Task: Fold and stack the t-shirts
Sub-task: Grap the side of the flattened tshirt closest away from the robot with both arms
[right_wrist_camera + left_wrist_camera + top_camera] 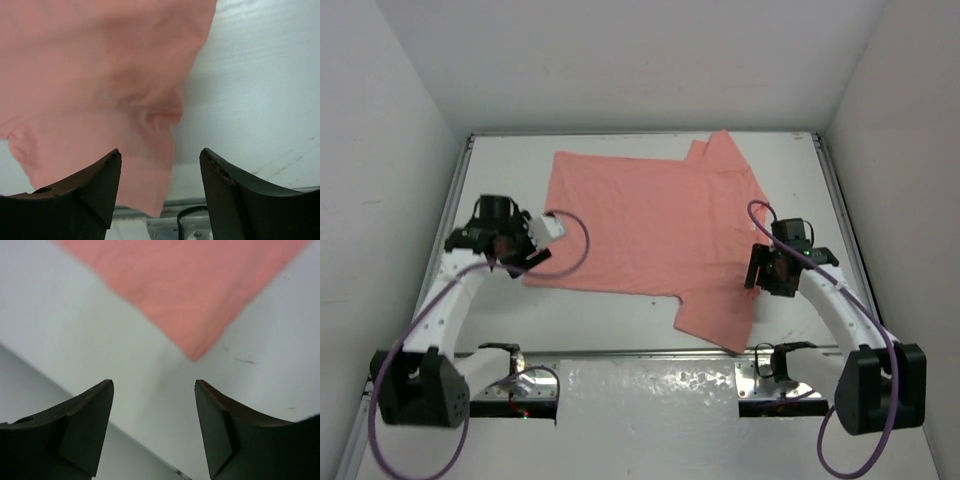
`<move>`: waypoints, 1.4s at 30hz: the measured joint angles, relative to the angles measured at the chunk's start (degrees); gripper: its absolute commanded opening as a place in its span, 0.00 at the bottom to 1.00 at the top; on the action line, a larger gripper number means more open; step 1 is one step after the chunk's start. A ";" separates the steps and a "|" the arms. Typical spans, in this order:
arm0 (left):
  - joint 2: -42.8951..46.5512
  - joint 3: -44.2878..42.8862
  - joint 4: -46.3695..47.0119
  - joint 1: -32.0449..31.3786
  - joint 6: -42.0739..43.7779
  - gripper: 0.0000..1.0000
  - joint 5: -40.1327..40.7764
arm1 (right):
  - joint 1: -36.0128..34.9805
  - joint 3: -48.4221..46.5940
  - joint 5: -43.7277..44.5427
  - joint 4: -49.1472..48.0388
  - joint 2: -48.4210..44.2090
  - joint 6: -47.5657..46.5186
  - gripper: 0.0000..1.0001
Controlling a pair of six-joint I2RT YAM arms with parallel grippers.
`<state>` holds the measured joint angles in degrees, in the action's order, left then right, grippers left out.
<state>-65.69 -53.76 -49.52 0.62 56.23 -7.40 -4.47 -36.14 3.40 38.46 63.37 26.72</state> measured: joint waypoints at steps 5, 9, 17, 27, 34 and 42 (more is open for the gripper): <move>9.70 19.28 7.82 -3.69 20.52 0.66 -3.96 | -2.78 3.48 -1.68 3.08 -4.00 2.23 0.57; 6.32 23.21 9.70 -3.65 29.09 0.69 -4.81 | -8.07 6.56 -2.58 4.04 -3.41 4.81 0.56; 1.92 27.36 20.35 -3.65 36.06 0.67 -3.82 | -9.46 15.61 -4.37 0.11 -7.23 12.22 0.53; -1.29 29.44 31.47 -3.93 36.50 0.63 -3.21 | -10.67 17.31 -8.33 -5.49 -6.21 15.43 0.36; -2.38 30.34 33.73 -3.98 39.26 0.05 -4.33 | -10.69 17.38 -9.46 -8.00 -5.05 15.61 0.03; -1.49 27.47 25.42 -3.98 35.76 0.00 -5.33 | -10.69 15.69 -8.02 -5.60 -6.36 13.60 0.00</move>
<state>-67.18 -26.28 -24.10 -3.36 91.98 -12.73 -15.16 -20.45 -4.62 32.86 57.01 40.32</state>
